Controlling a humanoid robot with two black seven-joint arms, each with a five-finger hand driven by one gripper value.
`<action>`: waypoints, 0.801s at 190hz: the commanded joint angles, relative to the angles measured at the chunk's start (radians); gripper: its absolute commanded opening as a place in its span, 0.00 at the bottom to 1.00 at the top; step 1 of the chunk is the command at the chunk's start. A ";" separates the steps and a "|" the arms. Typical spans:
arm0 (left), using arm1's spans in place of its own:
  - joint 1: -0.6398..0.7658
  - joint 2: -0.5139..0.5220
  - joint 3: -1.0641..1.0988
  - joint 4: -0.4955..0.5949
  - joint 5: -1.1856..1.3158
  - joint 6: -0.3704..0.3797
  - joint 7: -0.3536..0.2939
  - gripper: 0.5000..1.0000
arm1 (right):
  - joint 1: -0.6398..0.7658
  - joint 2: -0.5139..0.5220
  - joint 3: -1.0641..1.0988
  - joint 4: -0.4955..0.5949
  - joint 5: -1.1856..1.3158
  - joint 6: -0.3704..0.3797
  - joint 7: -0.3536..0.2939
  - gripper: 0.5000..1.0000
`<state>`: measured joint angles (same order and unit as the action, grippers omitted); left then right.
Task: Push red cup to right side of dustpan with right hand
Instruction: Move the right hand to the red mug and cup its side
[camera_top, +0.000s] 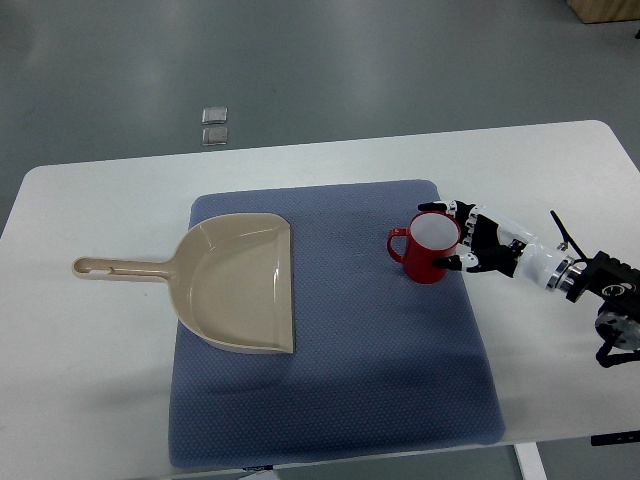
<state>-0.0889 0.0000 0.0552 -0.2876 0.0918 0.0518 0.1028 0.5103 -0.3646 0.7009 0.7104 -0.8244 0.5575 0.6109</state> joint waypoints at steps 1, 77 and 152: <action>0.000 0.000 0.000 -0.001 0.000 0.000 0.000 1.00 | -0.001 0.013 -0.001 -0.005 -0.001 -0.011 0.000 0.87; 0.000 0.000 0.000 -0.001 0.000 -0.001 0.000 1.00 | -0.007 0.055 -0.001 -0.019 0.001 -0.044 0.000 0.87; 0.000 0.000 0.002 -0.001 0.000 -0.001 0.000 1.00 | -0.007 0.070 -0.001 -0.019 0.001 -0.047 0.000 0.87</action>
<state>-0.0889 0.0000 0.0567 -0.2885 0.0919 0.0518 0.1028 0.5026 -0.3021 0.7003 0.6914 -0.8240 0.5113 0.6100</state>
